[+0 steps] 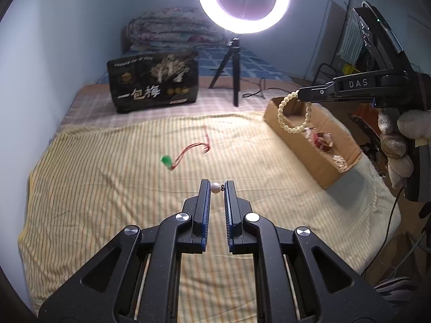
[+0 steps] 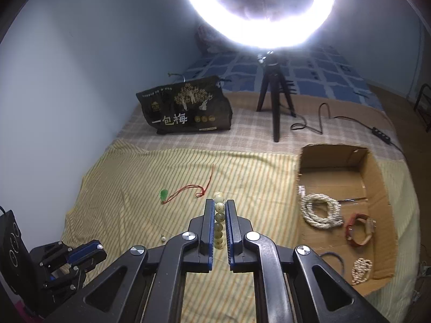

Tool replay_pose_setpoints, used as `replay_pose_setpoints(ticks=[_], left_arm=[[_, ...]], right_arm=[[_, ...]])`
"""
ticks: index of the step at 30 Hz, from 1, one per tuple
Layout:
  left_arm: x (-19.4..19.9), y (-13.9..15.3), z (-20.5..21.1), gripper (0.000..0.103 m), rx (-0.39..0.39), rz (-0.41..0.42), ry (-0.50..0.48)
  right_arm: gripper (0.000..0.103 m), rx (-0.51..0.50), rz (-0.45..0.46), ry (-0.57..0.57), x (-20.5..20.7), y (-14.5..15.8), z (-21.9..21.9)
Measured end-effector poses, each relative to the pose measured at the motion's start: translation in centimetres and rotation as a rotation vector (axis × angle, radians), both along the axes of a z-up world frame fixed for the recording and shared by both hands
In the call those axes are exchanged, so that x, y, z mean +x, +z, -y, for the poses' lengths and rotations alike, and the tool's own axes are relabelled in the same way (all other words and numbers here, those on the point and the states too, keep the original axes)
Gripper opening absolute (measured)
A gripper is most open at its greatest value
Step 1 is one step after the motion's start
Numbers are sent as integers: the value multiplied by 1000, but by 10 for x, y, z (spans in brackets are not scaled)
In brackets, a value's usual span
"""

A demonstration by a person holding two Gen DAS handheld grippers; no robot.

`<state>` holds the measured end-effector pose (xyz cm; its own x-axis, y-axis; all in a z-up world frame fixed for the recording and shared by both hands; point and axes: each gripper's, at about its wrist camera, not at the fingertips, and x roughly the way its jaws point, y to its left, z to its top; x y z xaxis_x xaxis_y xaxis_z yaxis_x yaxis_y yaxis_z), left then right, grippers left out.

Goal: Organize jewelry
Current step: 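Lift the bead bracelet with the right gripper and carry it into the box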

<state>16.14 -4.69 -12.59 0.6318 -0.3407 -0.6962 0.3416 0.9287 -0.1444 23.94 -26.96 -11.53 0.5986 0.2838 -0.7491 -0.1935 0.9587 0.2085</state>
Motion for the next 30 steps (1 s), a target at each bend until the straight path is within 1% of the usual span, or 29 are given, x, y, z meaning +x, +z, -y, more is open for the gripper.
replay_pose_setpoints(ticks=[7, 17, 23, 30], left_arm=[[-11, 19, 30, 8, -13, 31, -52], [-15, 29, 83, 8, -36, 45, -137], [-15, 31, 123, 8, -37, 46, -197], [-8, 27, 166, 8, -40, 37, -259]], right_arm=[[5, 4, 28, -25, -23, 17, 30], [5, -5, 55, -92, -44, 34, 85], [5, -9, 66, -124, -47, 38, 111], [5, -10, 64, -154, -39, 33, 138]])
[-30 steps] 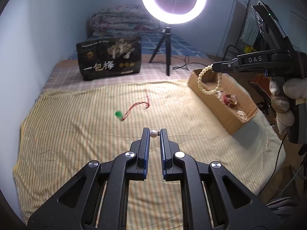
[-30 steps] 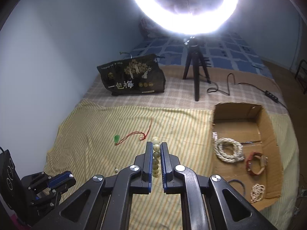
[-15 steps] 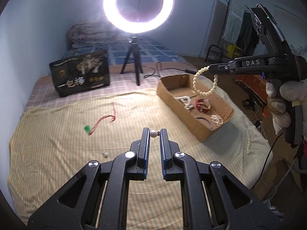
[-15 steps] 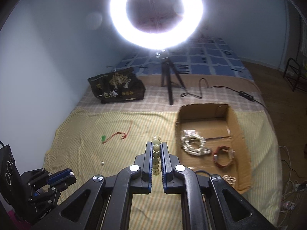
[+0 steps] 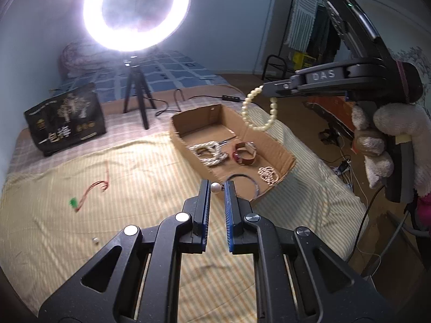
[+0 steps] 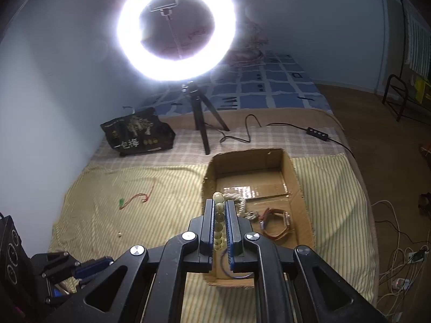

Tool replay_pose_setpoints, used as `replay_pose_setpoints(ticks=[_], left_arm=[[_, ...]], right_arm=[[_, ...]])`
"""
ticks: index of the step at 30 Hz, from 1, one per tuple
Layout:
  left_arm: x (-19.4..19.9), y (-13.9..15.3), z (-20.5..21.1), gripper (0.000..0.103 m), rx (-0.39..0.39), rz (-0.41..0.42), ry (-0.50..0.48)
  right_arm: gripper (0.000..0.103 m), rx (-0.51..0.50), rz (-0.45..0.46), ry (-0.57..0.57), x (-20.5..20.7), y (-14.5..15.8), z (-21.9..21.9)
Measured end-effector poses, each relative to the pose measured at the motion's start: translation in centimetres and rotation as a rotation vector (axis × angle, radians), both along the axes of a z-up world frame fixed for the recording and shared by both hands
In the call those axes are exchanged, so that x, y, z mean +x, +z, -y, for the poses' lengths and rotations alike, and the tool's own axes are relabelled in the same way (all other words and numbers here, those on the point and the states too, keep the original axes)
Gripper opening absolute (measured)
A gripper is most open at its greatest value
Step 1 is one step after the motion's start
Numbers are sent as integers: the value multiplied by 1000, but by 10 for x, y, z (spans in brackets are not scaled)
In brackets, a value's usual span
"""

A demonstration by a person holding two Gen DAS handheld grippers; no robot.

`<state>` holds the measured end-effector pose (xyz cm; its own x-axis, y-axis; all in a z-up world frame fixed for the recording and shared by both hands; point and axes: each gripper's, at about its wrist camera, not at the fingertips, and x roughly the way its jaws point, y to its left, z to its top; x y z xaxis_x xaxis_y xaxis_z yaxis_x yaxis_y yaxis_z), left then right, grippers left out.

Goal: Organize jewelry
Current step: 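Lift the bead bracelet with the right gripper and carry it into the box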

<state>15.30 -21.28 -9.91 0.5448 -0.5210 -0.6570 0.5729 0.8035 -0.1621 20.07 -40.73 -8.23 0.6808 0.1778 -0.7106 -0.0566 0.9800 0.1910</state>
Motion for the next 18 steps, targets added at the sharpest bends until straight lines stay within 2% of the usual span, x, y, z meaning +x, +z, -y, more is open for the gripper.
replay_pose_setpoints(ticks=[8, 18], left_arm=[[13, -12, 38, 8, 10, -13, -58], [49, -27, 65, 8, 7, -23, -57]], right_arm=[[5, 12, -22, -22, 25, -18, 20], [5, 9, -42, -47, 64, -39, 37]])
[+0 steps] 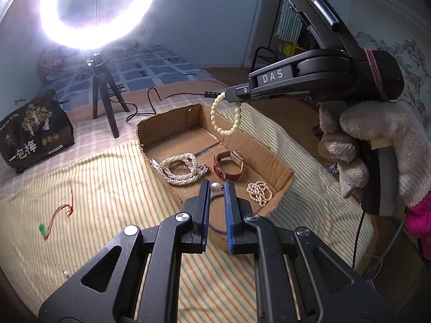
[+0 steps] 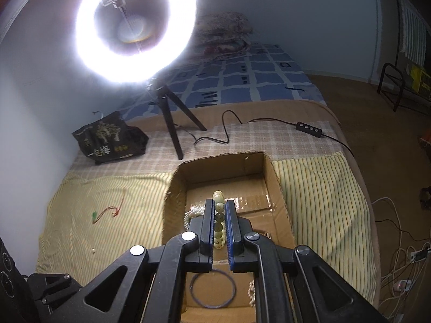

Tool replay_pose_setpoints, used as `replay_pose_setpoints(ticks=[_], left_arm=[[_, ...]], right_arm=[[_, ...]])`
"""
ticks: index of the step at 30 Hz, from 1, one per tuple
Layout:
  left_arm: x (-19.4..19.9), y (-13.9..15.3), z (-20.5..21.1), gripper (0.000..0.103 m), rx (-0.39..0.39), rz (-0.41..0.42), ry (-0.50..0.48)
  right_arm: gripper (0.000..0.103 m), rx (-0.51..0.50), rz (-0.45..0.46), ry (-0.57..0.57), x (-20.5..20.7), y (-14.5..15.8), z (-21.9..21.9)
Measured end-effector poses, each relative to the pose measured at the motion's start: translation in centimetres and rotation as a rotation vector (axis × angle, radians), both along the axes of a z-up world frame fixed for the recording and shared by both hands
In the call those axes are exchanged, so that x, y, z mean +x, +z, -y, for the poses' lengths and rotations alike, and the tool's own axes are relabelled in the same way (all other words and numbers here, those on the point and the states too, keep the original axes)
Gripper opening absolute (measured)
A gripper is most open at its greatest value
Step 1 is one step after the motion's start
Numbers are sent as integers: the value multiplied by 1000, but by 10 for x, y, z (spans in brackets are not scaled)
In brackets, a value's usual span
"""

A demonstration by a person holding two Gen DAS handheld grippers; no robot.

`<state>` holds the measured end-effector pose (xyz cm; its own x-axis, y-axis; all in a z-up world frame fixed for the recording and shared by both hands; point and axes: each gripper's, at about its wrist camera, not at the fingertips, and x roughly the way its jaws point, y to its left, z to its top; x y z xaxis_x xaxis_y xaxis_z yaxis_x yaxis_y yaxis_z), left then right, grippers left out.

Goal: Organize jewelry
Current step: 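Lift the bead bracelet with the right gripper and carry it into the box, then open the right gripper to drop the bead bracelet in the box, then open the left gripper to drop the pearl earring into the box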

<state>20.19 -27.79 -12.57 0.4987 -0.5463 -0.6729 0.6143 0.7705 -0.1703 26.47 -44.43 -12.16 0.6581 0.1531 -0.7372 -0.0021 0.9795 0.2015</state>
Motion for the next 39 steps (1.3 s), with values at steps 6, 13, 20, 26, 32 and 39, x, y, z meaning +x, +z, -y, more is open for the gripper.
replay_pose_setpoints(ticks=[6, 13, 20, 26, 32, 39], left_arm=[[19, -11, 10, 8, -1, -12, 5], [36, -23, 19, 8, -6, -41, 6], [38, -30, 25, 9, 1, -43, -4], [36, -31, 30, 9, 9, -37, -21], [32, -29, 30, 65, 0, -25, -25], [27, -28, 32, 69, 22, -31, -22]], right_arm=[[5, 10, -22, -20, 25, -15, 10], [5, 15, -46, -31, 43, -32, 16], [6, 18, -63, -32, 51, -45, 18], [42, 36, -64, -43, 52, -48, 18], [85, 19, -45, -68, 49, -46, 17], [101, -5, -45, -108, 47, -45, 19]])
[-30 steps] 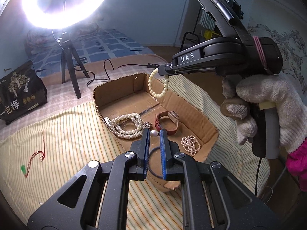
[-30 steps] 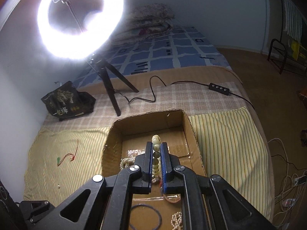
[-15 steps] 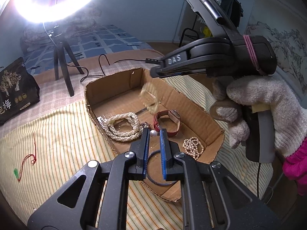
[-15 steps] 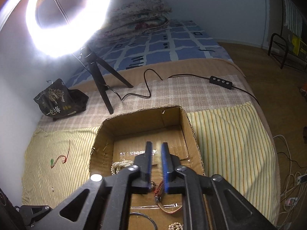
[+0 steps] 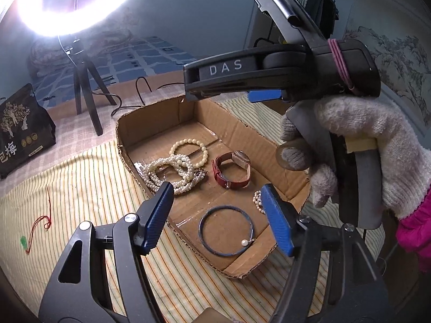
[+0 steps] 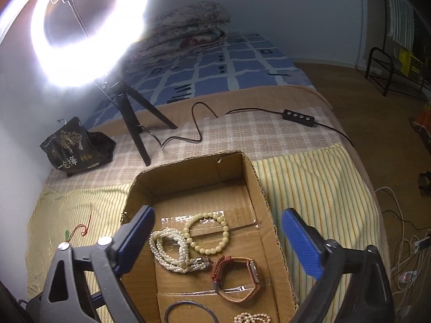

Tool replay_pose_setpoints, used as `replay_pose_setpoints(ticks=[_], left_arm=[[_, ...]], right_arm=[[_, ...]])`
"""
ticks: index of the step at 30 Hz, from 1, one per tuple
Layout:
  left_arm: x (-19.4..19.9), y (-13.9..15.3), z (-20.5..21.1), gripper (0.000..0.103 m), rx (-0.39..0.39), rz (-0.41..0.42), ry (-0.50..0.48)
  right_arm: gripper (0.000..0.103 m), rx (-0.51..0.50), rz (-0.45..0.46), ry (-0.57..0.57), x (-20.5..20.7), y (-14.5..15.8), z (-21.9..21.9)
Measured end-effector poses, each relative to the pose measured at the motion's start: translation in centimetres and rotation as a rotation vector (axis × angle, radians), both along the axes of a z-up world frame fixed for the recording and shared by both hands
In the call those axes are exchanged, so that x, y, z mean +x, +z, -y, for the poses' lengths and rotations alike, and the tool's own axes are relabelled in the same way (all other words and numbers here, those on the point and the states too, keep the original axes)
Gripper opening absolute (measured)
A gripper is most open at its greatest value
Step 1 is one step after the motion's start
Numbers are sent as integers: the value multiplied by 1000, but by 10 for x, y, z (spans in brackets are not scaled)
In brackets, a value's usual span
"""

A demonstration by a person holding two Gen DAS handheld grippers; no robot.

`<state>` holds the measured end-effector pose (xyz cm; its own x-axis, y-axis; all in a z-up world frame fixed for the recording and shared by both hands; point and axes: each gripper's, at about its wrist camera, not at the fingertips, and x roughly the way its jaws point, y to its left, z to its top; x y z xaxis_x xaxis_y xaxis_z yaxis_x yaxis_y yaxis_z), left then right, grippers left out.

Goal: Organize jewelry
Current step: 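Open the left gripper to drop the pearl earring into the box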

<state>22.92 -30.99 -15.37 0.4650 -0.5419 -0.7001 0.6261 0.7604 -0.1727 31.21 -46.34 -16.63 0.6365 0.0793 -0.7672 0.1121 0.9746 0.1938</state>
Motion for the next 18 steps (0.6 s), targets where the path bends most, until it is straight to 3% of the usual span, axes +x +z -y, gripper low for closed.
replay_pose_setpoints(ticks=[18], left_arm=[[-19, 18, -30, 69, 19, 62, 18]], right_arm=[[102, -49, 34, -17, -24, 21, -13]])
